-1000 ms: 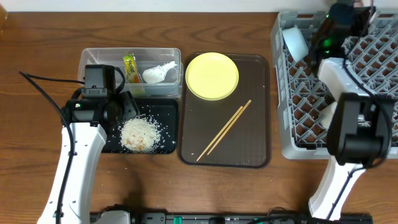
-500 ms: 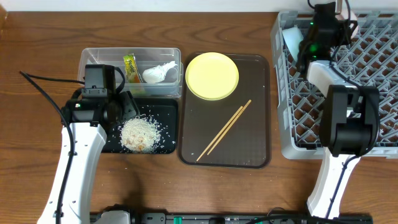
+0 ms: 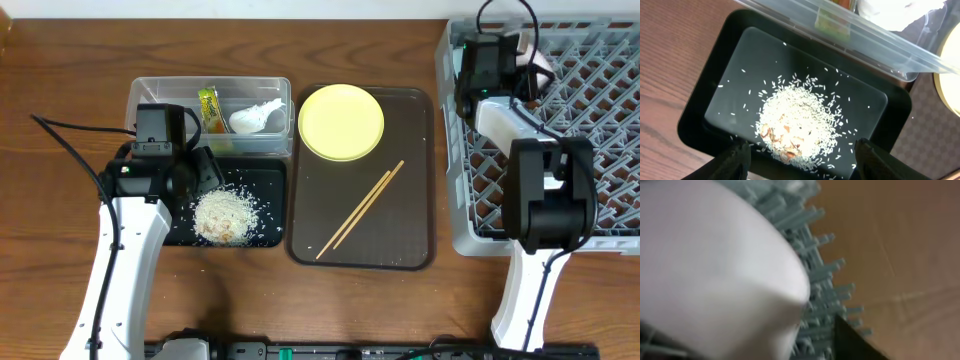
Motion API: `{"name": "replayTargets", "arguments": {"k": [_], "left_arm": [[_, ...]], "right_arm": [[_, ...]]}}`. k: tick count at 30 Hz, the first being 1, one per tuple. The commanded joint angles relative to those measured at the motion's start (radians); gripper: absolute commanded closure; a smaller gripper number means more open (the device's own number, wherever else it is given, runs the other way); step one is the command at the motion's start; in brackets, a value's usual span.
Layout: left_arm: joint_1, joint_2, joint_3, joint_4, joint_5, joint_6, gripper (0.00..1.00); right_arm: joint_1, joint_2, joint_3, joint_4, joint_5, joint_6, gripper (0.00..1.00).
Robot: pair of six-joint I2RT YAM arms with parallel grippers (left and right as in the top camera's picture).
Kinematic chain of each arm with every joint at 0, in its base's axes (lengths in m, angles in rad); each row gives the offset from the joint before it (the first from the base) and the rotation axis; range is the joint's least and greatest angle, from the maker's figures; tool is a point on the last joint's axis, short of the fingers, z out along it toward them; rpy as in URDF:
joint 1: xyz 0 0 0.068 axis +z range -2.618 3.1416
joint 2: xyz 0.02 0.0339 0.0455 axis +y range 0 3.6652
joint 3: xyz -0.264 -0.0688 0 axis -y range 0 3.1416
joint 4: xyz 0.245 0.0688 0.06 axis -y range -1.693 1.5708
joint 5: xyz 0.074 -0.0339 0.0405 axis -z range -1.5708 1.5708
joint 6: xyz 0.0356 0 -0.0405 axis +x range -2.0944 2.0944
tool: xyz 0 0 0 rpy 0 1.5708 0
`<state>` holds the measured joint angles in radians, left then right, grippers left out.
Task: Sort waste into correct bins and load items into the dishwasher rack
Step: 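Place the white bowl into the back of the dish rack, then reach the right gripper down and pinch one wooden chopstick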
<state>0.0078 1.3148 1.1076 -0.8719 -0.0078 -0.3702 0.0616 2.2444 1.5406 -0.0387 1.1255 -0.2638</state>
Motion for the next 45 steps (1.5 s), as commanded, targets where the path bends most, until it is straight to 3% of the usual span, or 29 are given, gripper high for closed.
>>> {"name": "replayTargets", "arguments": {"k": [1, 4, 13, 17, 20, 23, 29, 35, 40, 45], "left_arm": [[0.003, -0.002, 0.009, -0.002, -0.019, -0.013, 0.30], [0.003, -0.002, 0.009, -0.002, -0.019, -0.013, 0.30], [0.003, -0.002, 0.009, -0.002, -0.019, -0.013, 0.30], [0.003, -0.002, 0.009, -0.002, -0.019, -0.013, 0.30], [0.003, -0.002, 0.009, -0.002, -0.019, -0.013, 0.30], [0.003, -0.002, 0.009, -0.002, -0.019, -0.013, 0.30], [0.003, -0.002, 0.009, -0.002, -0.019, -0.013, 0.30], [0.003, -0.002, 0.009, -0.002, -0.019, -0.013, 0.30], [0.003, -0.002, 0.009, -0.002, -0.019, -0.013, 0.30], [0.003, -0.002, 0.009, -0.002, -0.019, -0.013, 0.30]], "right_arm": [[0.000, -0.040, -0.014, -0.130, -0.228, 0.279, 0.55], [-0.011, -0.102, -0.014, -0.216, -0.360, 0.354, 0.50], [-0.014, -0.330, -0.014, -0.401, -0.575, 0.353, 0.39], [0.000, -0.428, -0.014, -0.540, -0.885, 0.353, 0.39], [0.033, -0.466, -0.014, -0.617, -1.248, 0.355, 0.44], [0.084, -0.461, -0.018, -0.661, -1.426, 0.385, 0.43], [0.218, -0.441, -0.072, -0.744, -1.399, 0.539, 0.42], [0.358, -0.437, -0.225, -0.788, -1.304, 0.807, 0.44], [0.455, -0.437, -0.368, -0.750, -1.196, 0.983, 0.44], [0.524, -0.436, -0.446, -0.644, -1.165, 1.031, 0.44]]}}
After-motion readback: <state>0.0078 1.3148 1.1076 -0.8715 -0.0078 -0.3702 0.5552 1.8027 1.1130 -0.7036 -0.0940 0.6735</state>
